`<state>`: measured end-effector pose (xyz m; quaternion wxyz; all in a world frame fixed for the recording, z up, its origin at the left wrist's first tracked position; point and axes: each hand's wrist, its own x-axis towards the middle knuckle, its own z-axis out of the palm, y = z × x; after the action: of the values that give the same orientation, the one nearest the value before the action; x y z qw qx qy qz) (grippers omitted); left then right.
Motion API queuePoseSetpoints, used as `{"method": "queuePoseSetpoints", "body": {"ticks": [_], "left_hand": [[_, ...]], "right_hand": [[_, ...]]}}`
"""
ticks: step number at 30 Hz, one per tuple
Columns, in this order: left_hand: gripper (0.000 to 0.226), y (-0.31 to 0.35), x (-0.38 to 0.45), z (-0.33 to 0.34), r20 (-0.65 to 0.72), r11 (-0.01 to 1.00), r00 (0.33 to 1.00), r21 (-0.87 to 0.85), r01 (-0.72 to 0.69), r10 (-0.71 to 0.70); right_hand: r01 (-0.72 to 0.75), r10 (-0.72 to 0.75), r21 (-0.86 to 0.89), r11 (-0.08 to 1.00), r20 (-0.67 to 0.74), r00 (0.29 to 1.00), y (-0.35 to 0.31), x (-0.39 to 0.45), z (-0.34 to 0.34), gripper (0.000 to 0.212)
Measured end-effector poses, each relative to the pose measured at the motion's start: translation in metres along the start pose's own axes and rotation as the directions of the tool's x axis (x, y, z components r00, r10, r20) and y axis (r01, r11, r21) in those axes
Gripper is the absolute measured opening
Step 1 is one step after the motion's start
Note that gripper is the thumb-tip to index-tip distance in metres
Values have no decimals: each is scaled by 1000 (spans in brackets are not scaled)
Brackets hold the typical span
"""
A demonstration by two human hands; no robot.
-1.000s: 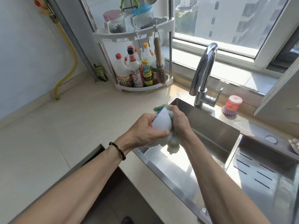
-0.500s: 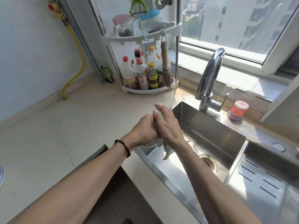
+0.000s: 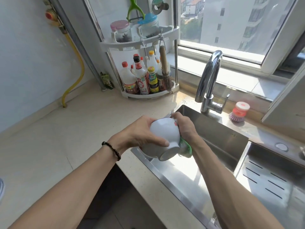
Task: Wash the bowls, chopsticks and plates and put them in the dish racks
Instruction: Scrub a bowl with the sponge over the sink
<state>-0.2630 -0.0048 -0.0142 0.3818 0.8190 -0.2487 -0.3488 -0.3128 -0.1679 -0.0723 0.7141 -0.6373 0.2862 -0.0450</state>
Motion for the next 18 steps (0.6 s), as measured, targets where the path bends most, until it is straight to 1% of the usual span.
{"method": "queuePoseSetpoints", "body": {"ticks": [1,3,6,8,9,10,11,12,13,14,16,17,18], "left_hand": [[48,2,3,3,-45,1000,999,17,-8,9],[44,3,7,8,-143,1000,990,2,-18,18],[39,0,13,15,-286,998,958,56,-15,30],[37,-1,14,18,-329,994,943,106,-19,53],[38,0,13,21,-323,992,943,122,-38,76],[42,0,11,24,-309,991,947,124,-56,93],[46,-1,10,26,-304,992,948,100,-73,100],[50,-3,9,28,-319,995,943,58,-82,96],[50,-6,10,30,-351,996,932,15,-88,88],[47,-8,12,33,-397,996,915,-11,-86,75],[35,-11,18,34,-491,999,870,-10,-53,42],[32,-11,20,33,-502,999,864,17,-38,41],[31,-10,20,31,-487,998,872,49,-35,54]], "right_hand": [[27,-28,-41,999,-19,999,-4,2,-1,36],[95,-99,-63,994,-70,993,-10,-1,1,35],[213,-215,-98,972,-12,977,-5,-12,19,35],[247,-254,-139,959,-36,967,2,-22,28,38],[224,-230,-88,971,-61,971,5,-20,27,37],[146,-142,53,988,-66,988,6,-17,23,35],[29,-23,211,977,-33,999,4,-13,19,33],[-72,73,310,948,9,997,2,-10,14,32],[-117,114,322,940,31,993,1,-7,13,33],[-85,81,251,964,27,996,-1,-7,16,33],[88,-88,39,995,-11,996,0,-11,29,38],[124,-125,-24,992,-24,992,1,-14,33,41],[129,-129,-18,992,-24,991,2,-16,33,41]]}}
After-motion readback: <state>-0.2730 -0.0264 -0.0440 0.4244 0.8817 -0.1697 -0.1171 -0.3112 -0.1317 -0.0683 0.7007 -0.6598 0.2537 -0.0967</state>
